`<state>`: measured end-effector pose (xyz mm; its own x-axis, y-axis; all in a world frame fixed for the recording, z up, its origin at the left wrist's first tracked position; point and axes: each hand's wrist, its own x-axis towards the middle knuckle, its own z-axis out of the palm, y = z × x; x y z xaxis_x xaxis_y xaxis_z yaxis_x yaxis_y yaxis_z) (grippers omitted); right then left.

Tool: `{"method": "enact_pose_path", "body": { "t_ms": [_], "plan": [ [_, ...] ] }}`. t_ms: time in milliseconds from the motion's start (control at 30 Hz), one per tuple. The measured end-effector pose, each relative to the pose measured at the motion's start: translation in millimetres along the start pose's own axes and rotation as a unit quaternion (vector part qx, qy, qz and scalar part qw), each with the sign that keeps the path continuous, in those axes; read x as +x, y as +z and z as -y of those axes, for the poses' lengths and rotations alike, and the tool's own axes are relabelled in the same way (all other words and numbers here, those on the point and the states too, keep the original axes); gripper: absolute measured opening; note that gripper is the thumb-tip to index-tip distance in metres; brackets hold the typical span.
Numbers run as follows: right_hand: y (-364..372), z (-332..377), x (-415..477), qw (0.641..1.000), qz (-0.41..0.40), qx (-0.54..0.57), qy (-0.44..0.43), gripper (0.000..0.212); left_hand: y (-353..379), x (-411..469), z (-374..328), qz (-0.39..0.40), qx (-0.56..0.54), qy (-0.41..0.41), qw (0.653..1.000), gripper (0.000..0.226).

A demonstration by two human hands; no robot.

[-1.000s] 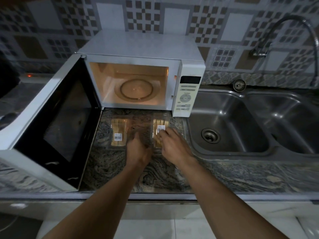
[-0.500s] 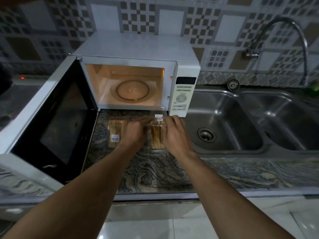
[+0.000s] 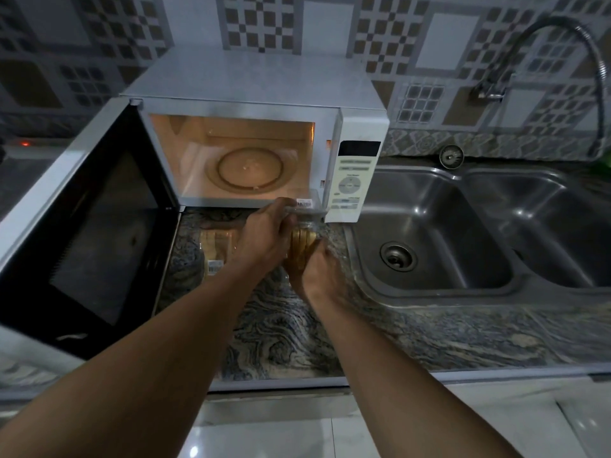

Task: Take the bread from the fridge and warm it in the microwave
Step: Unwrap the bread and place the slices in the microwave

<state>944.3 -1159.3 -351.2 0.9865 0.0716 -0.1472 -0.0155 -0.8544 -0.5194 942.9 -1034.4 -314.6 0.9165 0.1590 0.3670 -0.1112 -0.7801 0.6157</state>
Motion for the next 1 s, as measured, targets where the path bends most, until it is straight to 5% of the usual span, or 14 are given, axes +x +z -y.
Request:
{"method": "enact_pose_path", "body": {
  "t_ms": [167,733,1000],
  "plan": [
    [12.4,6.2,6.8,1.000,-0.026,-0.006,0.016,0.080,0.5,1.0,3.2,-0.004,-0.031,0.022,0.999,0.028],
    [1.5,15.7,9.6,0.997,-0.052,-0.060,0.006,0.046,-5.0,-0.3,6.6,0.012,-0.012,0.000,1.000,0.027],
    [-23.1,15.0,-2.4,0.999,-0.032,-0.001,0.025,0.054,-6.9,-1.6,-0.2,0.014,0.006,-0.002,1.000,0.028]
  ]
}}
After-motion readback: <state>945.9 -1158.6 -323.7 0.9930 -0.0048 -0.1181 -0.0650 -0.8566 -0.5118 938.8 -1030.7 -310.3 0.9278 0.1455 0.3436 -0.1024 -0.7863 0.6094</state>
